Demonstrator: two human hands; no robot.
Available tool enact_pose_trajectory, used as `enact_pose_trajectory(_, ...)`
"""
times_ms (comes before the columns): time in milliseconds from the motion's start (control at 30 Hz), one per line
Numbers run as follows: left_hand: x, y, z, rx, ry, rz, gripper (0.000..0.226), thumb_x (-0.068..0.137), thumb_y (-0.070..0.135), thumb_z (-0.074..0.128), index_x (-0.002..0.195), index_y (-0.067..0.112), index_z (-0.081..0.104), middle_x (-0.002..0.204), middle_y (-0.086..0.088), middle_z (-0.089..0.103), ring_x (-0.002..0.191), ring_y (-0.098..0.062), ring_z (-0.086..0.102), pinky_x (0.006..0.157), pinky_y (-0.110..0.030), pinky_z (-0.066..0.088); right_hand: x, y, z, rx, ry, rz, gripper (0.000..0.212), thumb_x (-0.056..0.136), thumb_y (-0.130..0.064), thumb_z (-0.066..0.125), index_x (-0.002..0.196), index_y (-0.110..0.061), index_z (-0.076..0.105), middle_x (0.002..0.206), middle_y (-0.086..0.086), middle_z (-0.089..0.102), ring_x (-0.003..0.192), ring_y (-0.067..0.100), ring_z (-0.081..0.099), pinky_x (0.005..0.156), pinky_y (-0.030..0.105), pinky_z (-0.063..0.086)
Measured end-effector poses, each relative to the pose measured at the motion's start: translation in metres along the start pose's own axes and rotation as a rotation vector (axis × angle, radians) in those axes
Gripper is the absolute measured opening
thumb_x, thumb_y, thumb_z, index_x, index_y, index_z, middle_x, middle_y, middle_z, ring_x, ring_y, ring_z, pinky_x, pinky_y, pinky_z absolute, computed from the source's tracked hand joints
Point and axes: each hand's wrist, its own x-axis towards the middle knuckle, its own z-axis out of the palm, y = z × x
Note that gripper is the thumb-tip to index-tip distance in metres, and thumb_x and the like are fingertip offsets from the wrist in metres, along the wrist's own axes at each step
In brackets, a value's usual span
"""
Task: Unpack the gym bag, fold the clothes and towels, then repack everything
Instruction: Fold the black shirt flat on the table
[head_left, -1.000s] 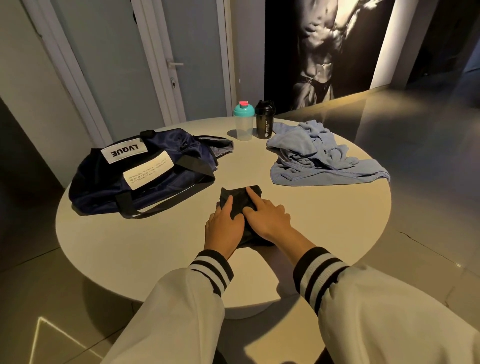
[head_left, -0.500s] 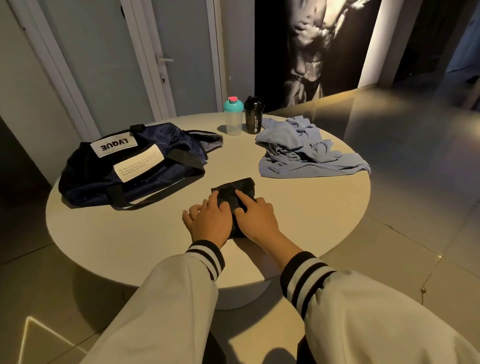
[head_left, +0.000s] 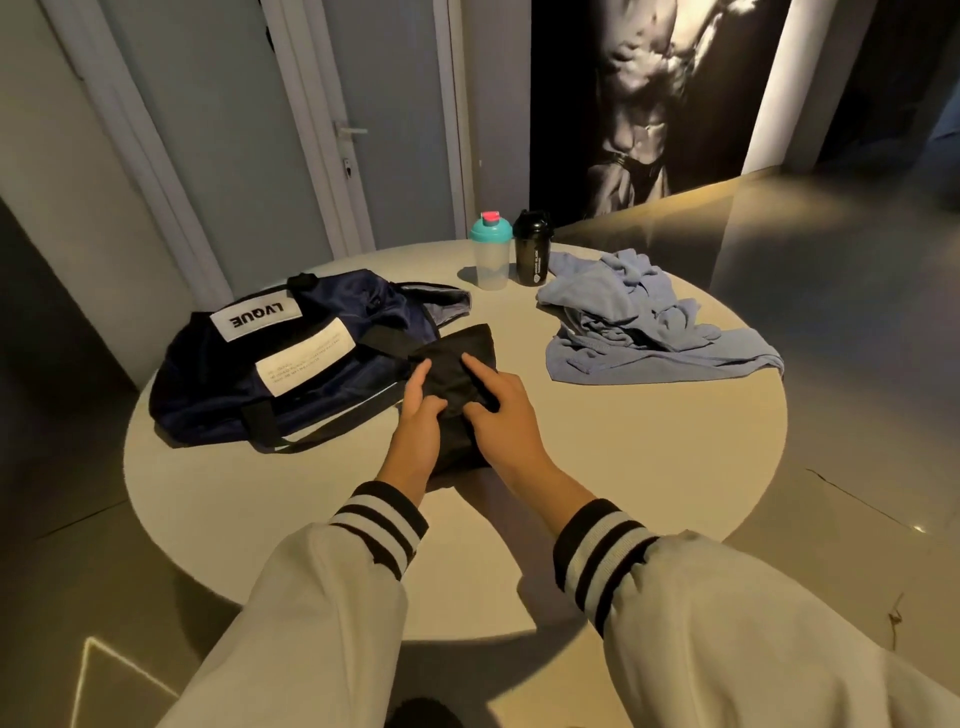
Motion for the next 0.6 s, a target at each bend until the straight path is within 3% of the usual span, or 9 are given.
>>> enact_pose_trajectory(100,0.045,0.013,-0.010,-0.049,0.036,0.106,0.053,0.103,0.018,0.043,0.144,0.051,0.041,0.136,0.004,0.050,0.119,-0.016,0.057,0.099,-0.043,0.053,0.043,0.000,0.015,0.065,0.003,-0.052,0.059,0.096,-0.005,0.051,0.143,-0.040,0.048,0.125,-0.001,0.045,0.104,-0.005,0.048,0.077,-0.002,0.040)
enact_pose_trajectory(200,0.094,0.028,-0.019,0.052,0.101,0.272,0.048,0.103,0.015,0.048,0.136,0.049,0.052,0.139,0.010,0.049,0.123,-0.003,0.052,0.102,-0.030,0.050,0.096,0.003,0.028,0.088,-0.032,-0.110,0.060,0.100,-0.012,0.052,0.150,-0.041,0.036,0.133,-0.004,0.043,0.112,-0.004,0.046,0.081,-0.002,0.040)
enact_pose_trajectory(233,0.109,0.033,-0.022,0.087,0.118,0.306,0.047,0.102,0.014,0.049,0.133,0.049,0.054,0.141,0.012,0.048,0.124,0.002,0.049,0.103,-0.024,0.047,0.112,0.003,0.032,0.094,-0.051,-0.117,0.062,0.100,-0.013,0.053,0.151,-0.042,0.034,0.136,-0.005,0.043,0.116,-0.003,0.045,0.087,0.001,0.040)
enact_pose_trajectory(300,0.132,0.047,-0.029,0.166,0.133,0.333,0.046,0.102,0.010,0.050,0.133,0.045,0.055,0.137,0.019,0.044,0.120,0.018,0.042,0.094,-0.003,0.040,0.138,-0.001,0.042,0.120,-0.080,-0.094,0.065,0.098,-0.014,0.054,0.151,-0.045,0.033,0.141,-0.006,0.043,0.126,0.004,0.046,0.103,0.018,0.044)
enact_pose_trajectory(367,0.148,0.061,-0.041,0.225,0.143,0.325,0.046,0.102,0.007,0.051,0.136,0.037,0.056,0.141,0.016,0.043,0.120,0.018,0.042,0.088,0.006,0.034,0.153,-0.014,0.054,0.124,-0.095,-0.045,0.065,0.097,-0.013,0.055,0.150,-0.045,0.035,0.142,-0.007,0.044,0.129,0.007,0.046,0.109,0.030,0.042)
enact_pose_trajectory(500,0.171,0.089,-0.077,0.234,0.174,0.215,0.051,0.100,0.007,0.054,0.144,0.033,0.050,0.154,0.007,0.037,0.135,-0.004,0.040,0.098,-0.003,0.038,0.174,-0.061,0.083,0.078,-0.133,0.057,0.062,0.097,-0.008,0.055,0.150,-0.036,0.039,0.140,-0.006,0.045,0.128,0.005,0.044,0.110,0.026,0.038)
enact_pose_trajectory(600,0.180,0.108,-0.113,0.147,0.213,0.027,0.058,0.099,0.014,0.057,0.147,0.042,0.041,0.154,0.003,0.041,0.138,-0.014,0.043,0.111,-0.031,0.044,0.189,-0.099,0.108,0.035,-0.214,0.109,0.062,0.095,-0.006,0.055,0.148,-0.036,0.042,0.136,-0.009,0.045,0.119,-0.007,0.043,0.101,0.009,0.034)
